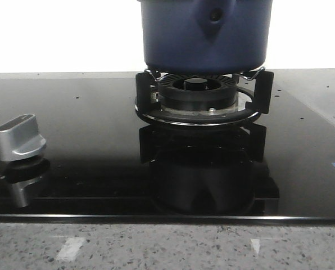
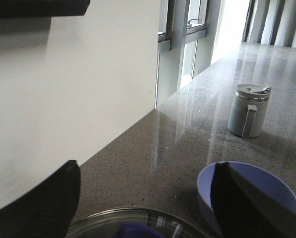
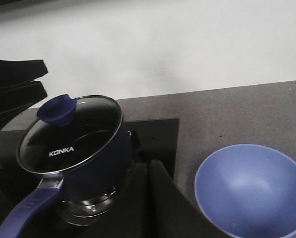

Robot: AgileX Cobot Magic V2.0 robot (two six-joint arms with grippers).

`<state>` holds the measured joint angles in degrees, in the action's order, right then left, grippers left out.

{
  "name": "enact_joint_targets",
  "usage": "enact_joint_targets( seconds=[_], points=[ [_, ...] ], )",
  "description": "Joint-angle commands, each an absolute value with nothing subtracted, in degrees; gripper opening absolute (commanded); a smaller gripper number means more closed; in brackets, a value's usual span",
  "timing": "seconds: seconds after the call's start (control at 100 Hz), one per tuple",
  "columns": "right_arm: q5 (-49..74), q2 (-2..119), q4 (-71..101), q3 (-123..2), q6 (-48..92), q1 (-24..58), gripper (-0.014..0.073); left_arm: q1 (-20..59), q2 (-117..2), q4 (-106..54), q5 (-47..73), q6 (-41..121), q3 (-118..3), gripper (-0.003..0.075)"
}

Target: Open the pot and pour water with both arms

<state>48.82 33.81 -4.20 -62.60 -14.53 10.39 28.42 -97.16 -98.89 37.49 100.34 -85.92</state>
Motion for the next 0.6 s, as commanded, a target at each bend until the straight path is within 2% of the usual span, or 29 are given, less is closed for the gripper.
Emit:
enact_joint_targets(
  seconds=[0.0, 0.16, 0.36, 0.59],
  points=[
    [44.49, 33.51, -8.73, -63.64, -14.02, 10.59, -0.007, 27.8, -92.24, -101.59, 38.69, 100.43, -87.79, 0.0419],
    [44.11, 29.31, -13.89, -61.5, -14.02, 10.59, -0.007, 27.55, -86.12, -100.65, 32.0, 100.21, -85.61, 0.0281],
    [43.07, 20.27, -16.77, -54.86, -14.02, 10.59, -0.007, 27.55, -75.08, -98.28, 18.2, 100.21, -77.43, 0.0248],
    [40.01, 11.01, -16.77, -45.56, -14.02, 10.59, -0.0071, 27.55, -57.48, -99.09, 2.92, 100.21, -60.07, 0.0055]
  ],
)
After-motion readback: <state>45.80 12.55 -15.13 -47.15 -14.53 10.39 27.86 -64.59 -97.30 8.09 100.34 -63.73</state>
